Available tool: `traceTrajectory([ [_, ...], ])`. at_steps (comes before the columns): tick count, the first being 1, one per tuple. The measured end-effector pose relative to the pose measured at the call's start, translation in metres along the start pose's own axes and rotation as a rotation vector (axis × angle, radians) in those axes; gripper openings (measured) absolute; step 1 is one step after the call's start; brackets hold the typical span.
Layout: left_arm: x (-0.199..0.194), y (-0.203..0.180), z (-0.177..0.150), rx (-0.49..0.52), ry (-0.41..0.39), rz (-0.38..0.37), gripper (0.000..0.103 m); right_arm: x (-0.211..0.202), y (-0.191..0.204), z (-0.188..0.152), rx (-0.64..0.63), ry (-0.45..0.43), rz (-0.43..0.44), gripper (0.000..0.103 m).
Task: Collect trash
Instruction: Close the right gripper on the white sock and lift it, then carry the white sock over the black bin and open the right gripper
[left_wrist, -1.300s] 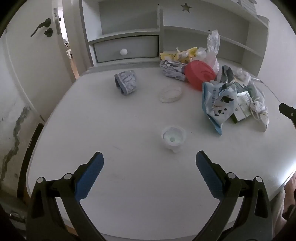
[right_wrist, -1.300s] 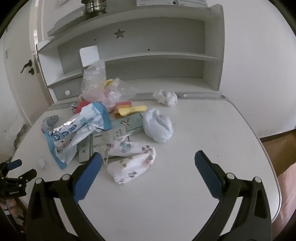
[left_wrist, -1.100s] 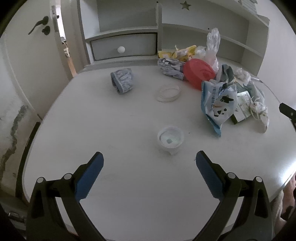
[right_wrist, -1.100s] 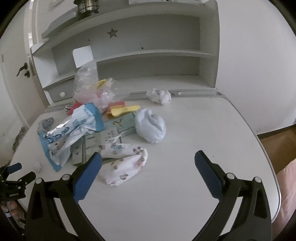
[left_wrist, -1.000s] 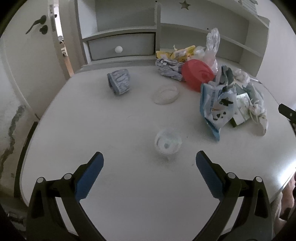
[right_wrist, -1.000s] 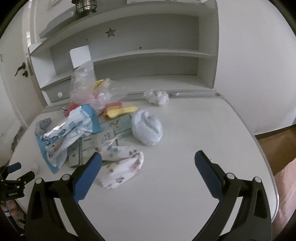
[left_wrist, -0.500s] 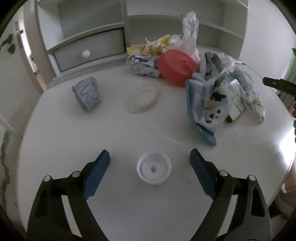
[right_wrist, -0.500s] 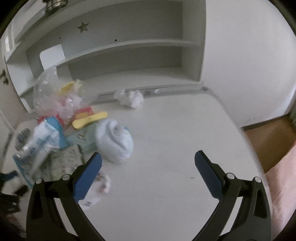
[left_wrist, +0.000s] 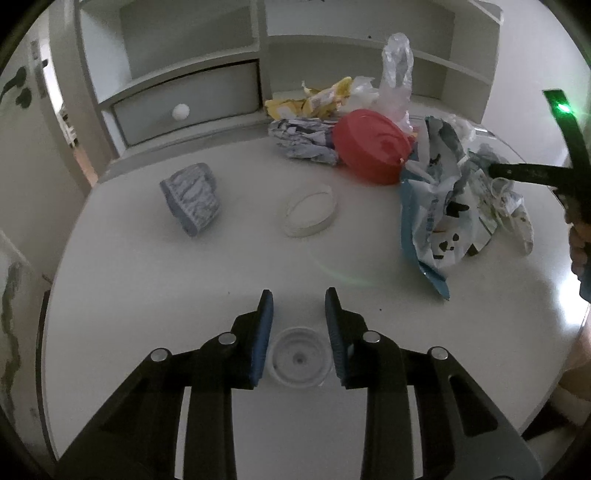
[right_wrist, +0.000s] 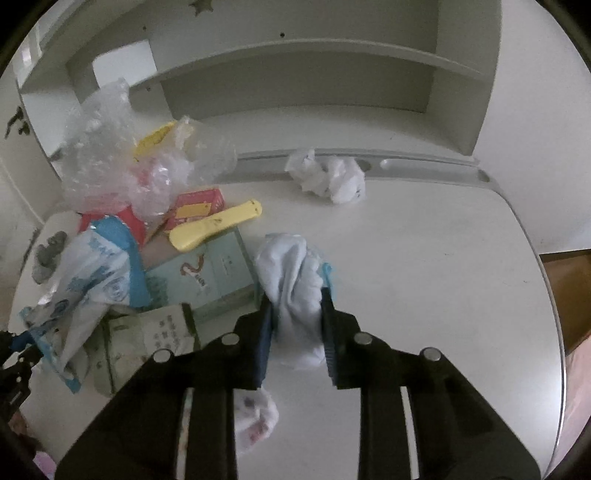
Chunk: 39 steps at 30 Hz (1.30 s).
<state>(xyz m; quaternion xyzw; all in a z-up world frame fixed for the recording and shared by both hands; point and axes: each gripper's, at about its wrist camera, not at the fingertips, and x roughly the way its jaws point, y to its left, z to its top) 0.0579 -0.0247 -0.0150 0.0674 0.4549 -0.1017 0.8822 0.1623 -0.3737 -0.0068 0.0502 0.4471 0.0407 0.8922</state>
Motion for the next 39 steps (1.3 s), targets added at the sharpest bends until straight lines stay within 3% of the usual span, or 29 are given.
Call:
traceTrajectory([
  [10, -0.033, -0.03, 0.009, -0.004, -0.085, 0.032, 0.028, -0.054, -0.045, -0.031, 0.045, -0.077, 0.027, 0.024],
  [16, -0.055, -0.088, 0.033, 0.054, -0.16, -0.017, 0.028, -0.081, -0.079, -0.048, 0.038, -0.115, 0.043, 0.024],
  [19, -0.061, -0.146, 0.048, 0.128, -0.21, -0.096, 0.028, -0.115, -0.111, -0.057, 0.063, -0.168, 0.021, 0.024],
  [25, -0.058, -0.304, 0.057, 0.329, -0.255, -0.394, 0.028, -0.196, -0.213, -0.108, 0.184, -0.223, -0.088, 0.024],
  [27, -0.052, -0.366, 0.049, 0.399, -0.238, -0.534, 0.028, -0.222, -0.257, -0.14, 0.27, -0.225, -0.147, 0.024],
  [32, -0.034, -0.484, 0.008, 0.558, -0.145, -0.773, 0.028, -0.25, -0.332, -0.214, 0.458, -0.18, -0.236, 0.024],
  [35, -0.012, -0.527, -0.024, 0.641, -0.057, -0.834, 0.028, -0.231, -0.368, -0.259, 0.565, -0.091, -0.21, 0.024],
  [37, 0.013, -0.552, -0.049, 0.705, 0.011, -0.816, 0.028, -0.196, -0.39, -0.291, 0.644, 0.012, -0.161, 0.024],
  [39, 0.068, -0.572, -0.079, 0.745, 0.158, -0.78, 0.028, -0.155, -0.404, -0.317, 0.704, 0.119, -0.103, 0.024],
])
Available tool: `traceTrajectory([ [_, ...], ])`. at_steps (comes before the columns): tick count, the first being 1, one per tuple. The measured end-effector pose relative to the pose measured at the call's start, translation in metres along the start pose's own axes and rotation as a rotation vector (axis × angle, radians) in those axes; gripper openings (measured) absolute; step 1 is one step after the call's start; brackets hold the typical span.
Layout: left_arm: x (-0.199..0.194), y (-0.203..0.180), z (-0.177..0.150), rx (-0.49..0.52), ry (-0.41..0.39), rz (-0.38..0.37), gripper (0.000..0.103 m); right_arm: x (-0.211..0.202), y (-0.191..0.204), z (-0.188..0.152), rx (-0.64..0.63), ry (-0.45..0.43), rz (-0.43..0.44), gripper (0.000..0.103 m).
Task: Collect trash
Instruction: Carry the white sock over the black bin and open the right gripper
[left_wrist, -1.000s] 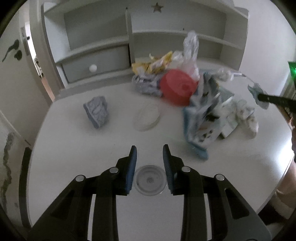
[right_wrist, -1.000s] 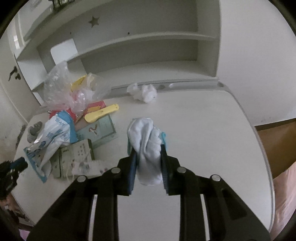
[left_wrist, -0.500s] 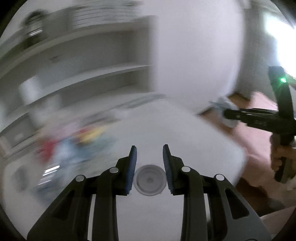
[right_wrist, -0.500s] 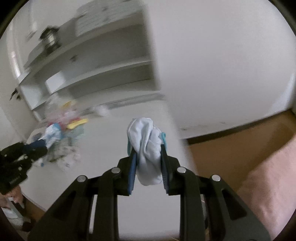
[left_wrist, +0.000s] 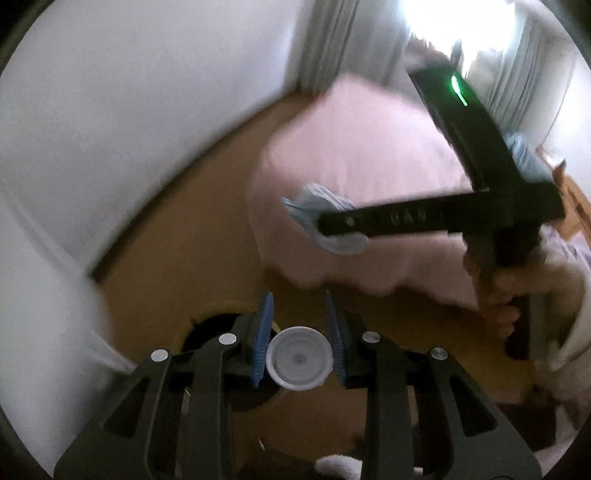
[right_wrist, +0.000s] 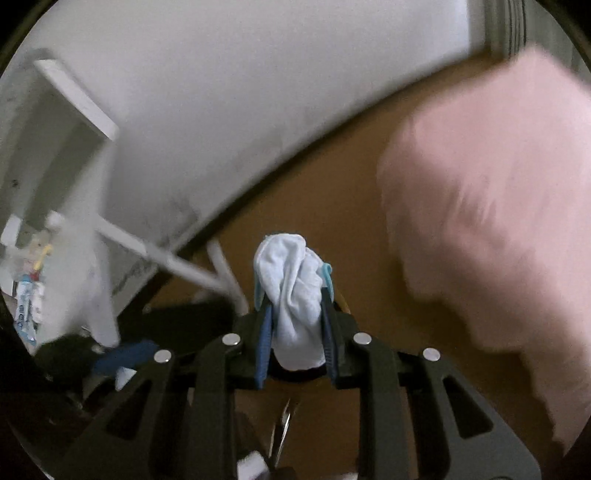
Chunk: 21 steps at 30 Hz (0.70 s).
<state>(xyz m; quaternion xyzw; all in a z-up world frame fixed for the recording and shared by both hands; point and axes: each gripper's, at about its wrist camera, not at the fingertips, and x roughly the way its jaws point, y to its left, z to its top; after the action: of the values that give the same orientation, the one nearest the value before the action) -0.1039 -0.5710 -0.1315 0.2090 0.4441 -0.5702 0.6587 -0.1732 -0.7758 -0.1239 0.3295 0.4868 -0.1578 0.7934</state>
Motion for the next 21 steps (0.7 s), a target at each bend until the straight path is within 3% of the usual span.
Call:
traceTrajectory([
  [5, 0.127, 0.073, -0.038, -0.124, 0.271, 0.04, 0.028, 0.128, -0.01, -0.024, 0.068, 0.285, -0.003, 0.024],
  [9, 0.191, 0.122, -0.06, -0.197, 0.418, 0.083, 0.028, 0.213, -0.01, -0.038, 0.143, 0.447, -0.009, 0.024],
  [12, 0.206, 0.159, -0.071, -0.264, 0.478, 0.099, 0.028, 0.248, -0.012, -0.042, 0.187, 0.512, -0.006, 0.024],
  [17, 0.199, 0.158, -0.069, -0.303, 0.471, 0.072, 0.028, 0.267, -0.02, -0.035, 0.235, 0.511, 0.022, 0.024],
  [19, 0.195, 0.156, -0.073, -0.289, 0.456, 0.078, 0.033, 0.269, -0.02, -0.031, 0.255, 0.49, 0.024, 0.043],
  [20, 0.188, 0.15, -0.07, -0.286, 0.443, 0.076, 0.058, 0.272, -0.021, -0.027, 0.256, 0.481, 0.02, 0.072],
  [21, 0.182, 0.147, -0.069, -0.29, 0.425, 0.087, 0.077, 0.267, -0.023, -0.023, 0.254, 0.455, 0.014, 0.087],
])
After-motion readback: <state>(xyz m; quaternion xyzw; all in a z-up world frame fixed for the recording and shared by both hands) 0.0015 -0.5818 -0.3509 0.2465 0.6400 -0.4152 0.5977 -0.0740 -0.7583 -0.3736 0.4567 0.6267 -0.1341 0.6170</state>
